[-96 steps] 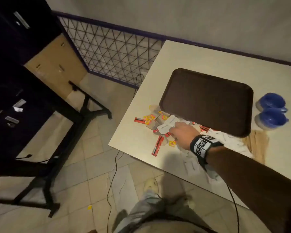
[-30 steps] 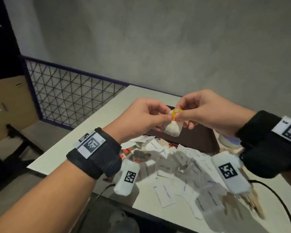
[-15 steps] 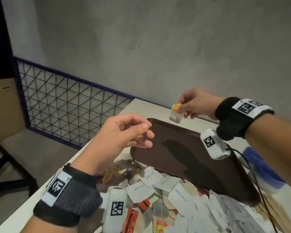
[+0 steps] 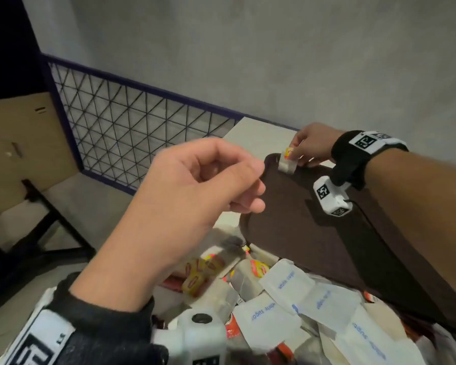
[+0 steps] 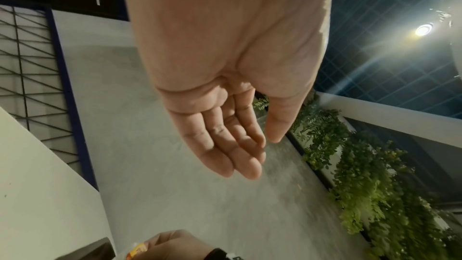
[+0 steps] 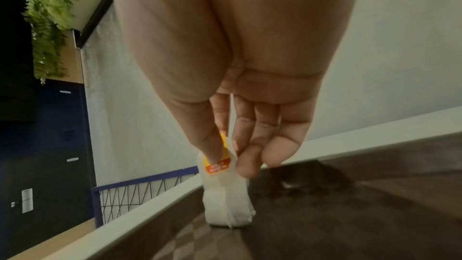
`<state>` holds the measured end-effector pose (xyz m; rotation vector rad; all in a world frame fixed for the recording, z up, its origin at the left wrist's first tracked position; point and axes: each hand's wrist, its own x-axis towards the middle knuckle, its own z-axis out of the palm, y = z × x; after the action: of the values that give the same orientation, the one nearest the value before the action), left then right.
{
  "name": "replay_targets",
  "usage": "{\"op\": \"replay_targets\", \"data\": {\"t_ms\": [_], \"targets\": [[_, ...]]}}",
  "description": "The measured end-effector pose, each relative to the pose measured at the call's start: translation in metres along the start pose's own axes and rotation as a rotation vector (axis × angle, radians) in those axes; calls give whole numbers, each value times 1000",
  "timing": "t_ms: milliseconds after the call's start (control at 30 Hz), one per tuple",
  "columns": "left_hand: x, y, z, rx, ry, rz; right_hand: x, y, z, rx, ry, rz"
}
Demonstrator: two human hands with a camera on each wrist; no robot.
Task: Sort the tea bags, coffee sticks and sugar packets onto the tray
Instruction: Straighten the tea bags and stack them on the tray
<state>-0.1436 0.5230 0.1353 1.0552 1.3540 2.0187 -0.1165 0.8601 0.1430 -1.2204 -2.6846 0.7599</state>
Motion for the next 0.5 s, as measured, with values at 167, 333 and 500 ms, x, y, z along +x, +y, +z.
{"op": "replay_targets", "data": {"t_ms": [167,333,500], "targets": [[2,-1,-3,66,54,-6,5,3,10,-30,79,8],[1,2,-6,108,74,-36,-26,-24,7,-378,215,-148],[-1,6,-10,75,55,-64,-124,-84,24,-366,-49,-474]]}}
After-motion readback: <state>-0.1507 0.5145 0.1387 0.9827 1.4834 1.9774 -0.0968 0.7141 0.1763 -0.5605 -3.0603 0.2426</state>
